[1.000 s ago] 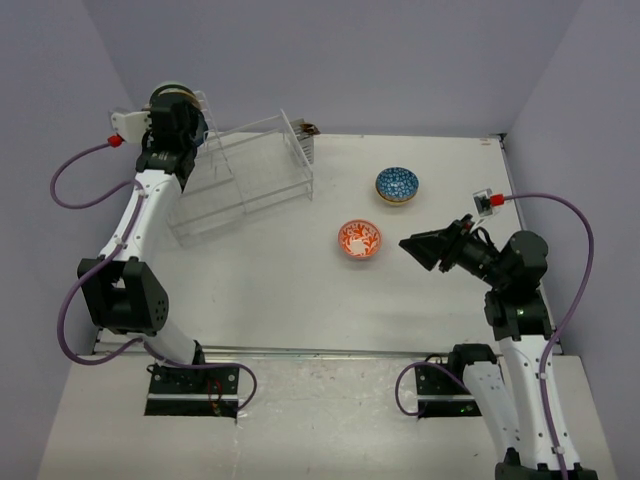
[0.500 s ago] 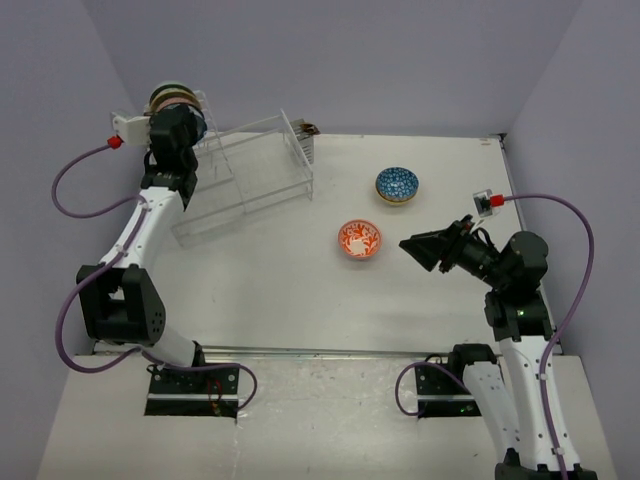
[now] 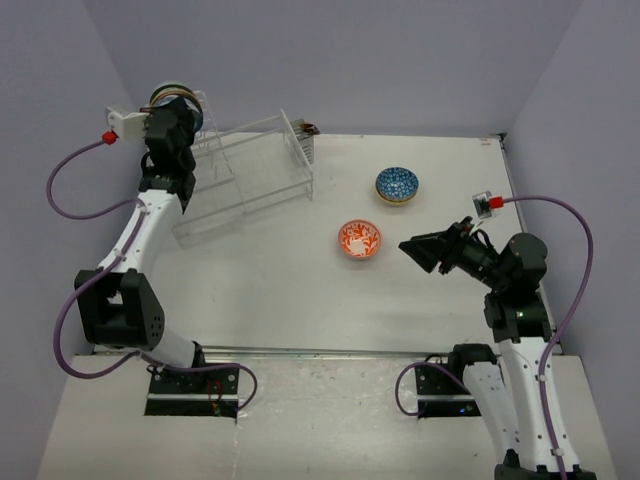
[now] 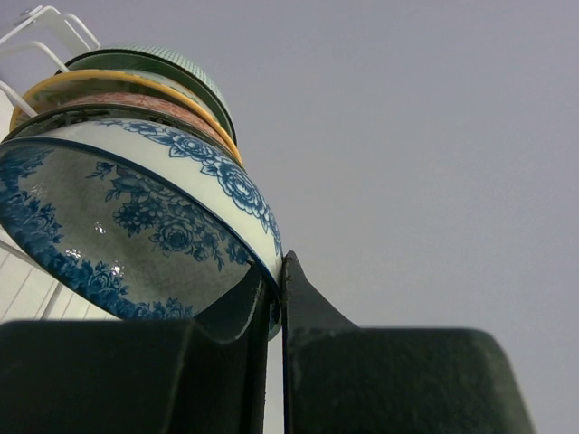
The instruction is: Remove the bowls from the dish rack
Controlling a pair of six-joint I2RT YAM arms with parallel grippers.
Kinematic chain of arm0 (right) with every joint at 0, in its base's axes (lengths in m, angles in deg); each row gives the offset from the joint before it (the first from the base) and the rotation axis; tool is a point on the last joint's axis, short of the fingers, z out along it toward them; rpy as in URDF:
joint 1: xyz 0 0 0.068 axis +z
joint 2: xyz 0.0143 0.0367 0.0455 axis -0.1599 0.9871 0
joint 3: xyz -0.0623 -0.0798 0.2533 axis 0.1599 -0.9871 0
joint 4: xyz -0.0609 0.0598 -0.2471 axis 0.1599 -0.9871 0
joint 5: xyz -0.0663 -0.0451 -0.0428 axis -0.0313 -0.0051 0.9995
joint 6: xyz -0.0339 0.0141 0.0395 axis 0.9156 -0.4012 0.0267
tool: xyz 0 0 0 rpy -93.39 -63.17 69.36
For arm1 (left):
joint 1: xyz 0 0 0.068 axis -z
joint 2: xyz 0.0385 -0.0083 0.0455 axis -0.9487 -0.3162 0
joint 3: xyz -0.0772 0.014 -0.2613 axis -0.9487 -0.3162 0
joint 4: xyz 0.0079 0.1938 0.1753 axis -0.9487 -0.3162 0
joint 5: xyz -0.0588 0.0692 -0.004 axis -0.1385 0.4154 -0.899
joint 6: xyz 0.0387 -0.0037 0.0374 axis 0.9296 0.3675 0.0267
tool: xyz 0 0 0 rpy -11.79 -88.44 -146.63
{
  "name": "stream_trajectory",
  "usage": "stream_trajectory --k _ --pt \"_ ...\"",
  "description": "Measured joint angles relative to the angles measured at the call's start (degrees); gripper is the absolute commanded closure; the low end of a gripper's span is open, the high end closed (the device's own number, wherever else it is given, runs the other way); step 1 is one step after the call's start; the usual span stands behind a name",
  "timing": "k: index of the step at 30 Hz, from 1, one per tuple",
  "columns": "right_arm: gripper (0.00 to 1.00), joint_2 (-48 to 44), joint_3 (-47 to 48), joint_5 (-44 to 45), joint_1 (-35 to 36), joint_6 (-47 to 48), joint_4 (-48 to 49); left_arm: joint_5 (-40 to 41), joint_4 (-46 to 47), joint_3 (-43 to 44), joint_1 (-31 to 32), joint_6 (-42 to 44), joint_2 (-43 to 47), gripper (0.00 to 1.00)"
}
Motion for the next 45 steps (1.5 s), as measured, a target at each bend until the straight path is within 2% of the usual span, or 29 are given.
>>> stream_trajectory --k 9,18,27,31,37,45 --pt "0.43 0.02 -0.11 0.33 0.0 0.0 0.0 -1.97 0.11 -0.5 0.02 -0.72 1.81 1.0" --pt "0.43 0.09 -0.11 0.37 0.0 0.04 0.0 -4.87 0.92 -7.43 0.57 -4.2 10.14 1.0" --pt "0.43 1.6 -0.11 1.4 0.0 0.11 0.0 -10.14 1.27 -13.0 3.48 -2.47 17.25 1.0" --pt "0.43 3.1 -0.02 1.44 0.0 0.02 -0.04 -14.47 -0.5 -12.68 5.77 4.46 20.09 1.0" --pt "0.44 7.48 3.52 1.62 0.0 0.07 -2.82 -22.03 -10.36 -7.48 14.58 18.69 23.15 1.0" --pt "0.44 11.69 13.9 5.03 3.02 3.58 -13.25 -35.56 -25.31 -4.59 23.71 35.85 25.18 1.0"
